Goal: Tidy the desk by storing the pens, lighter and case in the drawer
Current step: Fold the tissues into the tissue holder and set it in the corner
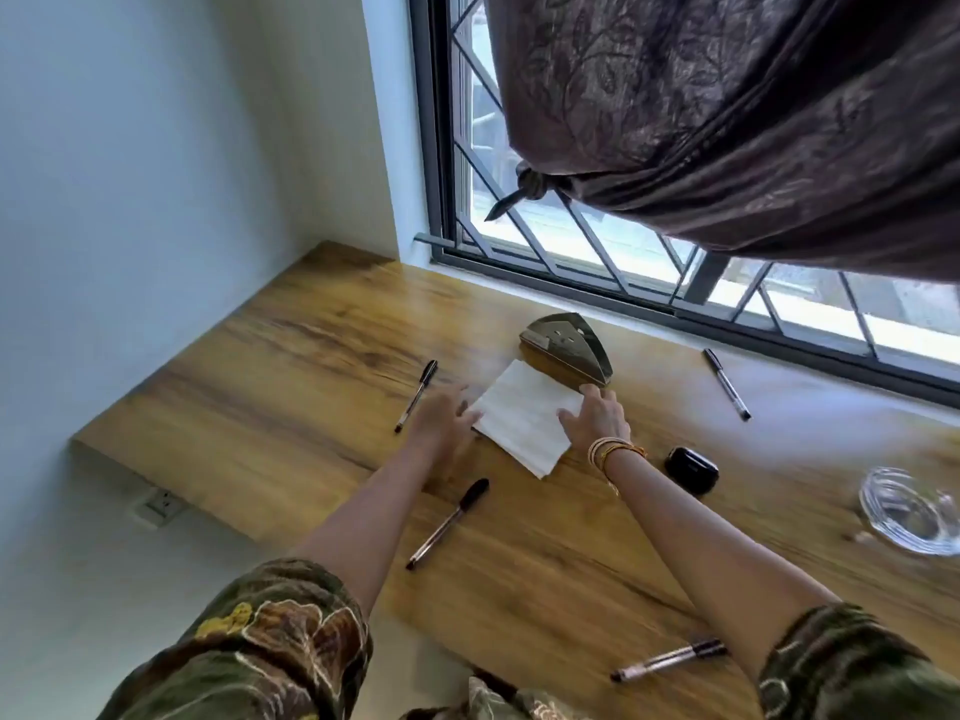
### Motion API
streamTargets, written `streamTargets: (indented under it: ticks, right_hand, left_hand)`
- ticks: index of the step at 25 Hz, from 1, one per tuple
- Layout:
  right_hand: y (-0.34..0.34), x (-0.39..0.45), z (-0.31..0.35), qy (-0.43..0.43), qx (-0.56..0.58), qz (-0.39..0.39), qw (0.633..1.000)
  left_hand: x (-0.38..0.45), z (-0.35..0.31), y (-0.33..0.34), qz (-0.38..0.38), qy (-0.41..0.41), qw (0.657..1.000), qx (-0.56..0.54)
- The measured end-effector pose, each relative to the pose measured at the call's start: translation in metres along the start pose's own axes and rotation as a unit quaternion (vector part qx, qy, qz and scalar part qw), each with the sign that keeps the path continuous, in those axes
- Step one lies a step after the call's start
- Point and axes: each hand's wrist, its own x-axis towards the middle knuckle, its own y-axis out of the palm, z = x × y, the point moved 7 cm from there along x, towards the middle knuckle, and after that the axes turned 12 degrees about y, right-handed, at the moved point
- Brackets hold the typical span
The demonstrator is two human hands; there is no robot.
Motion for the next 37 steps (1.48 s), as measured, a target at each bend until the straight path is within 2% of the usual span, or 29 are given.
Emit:
streamTargets:
  ticks: [2, 4, 6, 9, 11, 15, 18, 21, 27, 32, 37]
  right_hand:
    - [0.002, 0.007, 0.007, 0.009, -0.063, -0.022, 0.998]
    - [0.006, 0.013, 0.010, 0.021, -0.102, -0.034, 0.994]
    - [0.007, 0.019, 0.012, 0.044, -0.100, -0.029, 0.994]
    - [0.004, 0.028, 0.013, 0.090, -0.020, 0.021, 0.996]
    - [0.005, 0.032, 0.014, 0.090, 0.020, 0.054, 0.994]
    - [0.008, 0.027, 0.014, 0.039, 0.129, 0.058, 0.989]
    - [0.002, 0.016, 0.016, -0.042, 0.170, -0.003, 0.985]
    - [-0.002, -0.003, 0.023, -0.146, 0.148, -0.060, 0.976]
    - [0.019, -0.045, 0.020, -0.297, 0.083, -0.087, 0.947]
    - [0.036, -0.058, 0.012, -0.339, 0.013, -0.073, 0.938]
    - [0.043, -0.071, 0.009, -0.335, -0.051, -0.017, 0.941]
  left_hand:
    - [0.002, 0.010, 0.014, 0.099, 0.016, 0.989, 0.105]
    - [0.000, 0.023, 0.027, 0.152, 0.027, 0.975, 0.162]
    - [0.003, 0.030, 0.032, 0.152, 0.036, 0.972, 0.173]
    - [0.004, 0.032, 0.030, 0.136, 0.053, 0.973, 0.181]
    - [0.005, 0.033, 0.032, 0.135, 0.059, 0.972, 0.181]
    - [0.005, 0.033, 0.033, 0.129, 0.062, 0.972, 0.186]
    - [0.005, 0.033, 0.033, 0.125, 0.063, 0.971, 0.193]
    - [0.005, 0.032, 0.031, 0.123, 0.061, 0.972, 0.193]
    - [0.004, 0.032, 0.031, 0.127, 0.062, 0.972, 0.188]
    - [0.005, 0.031, 0.033, 0.132, 0.067, 0.968, 0.202]
    - [0.006, 0.033, 0.031, 0.130, 0.056, 0.971, 0.191]
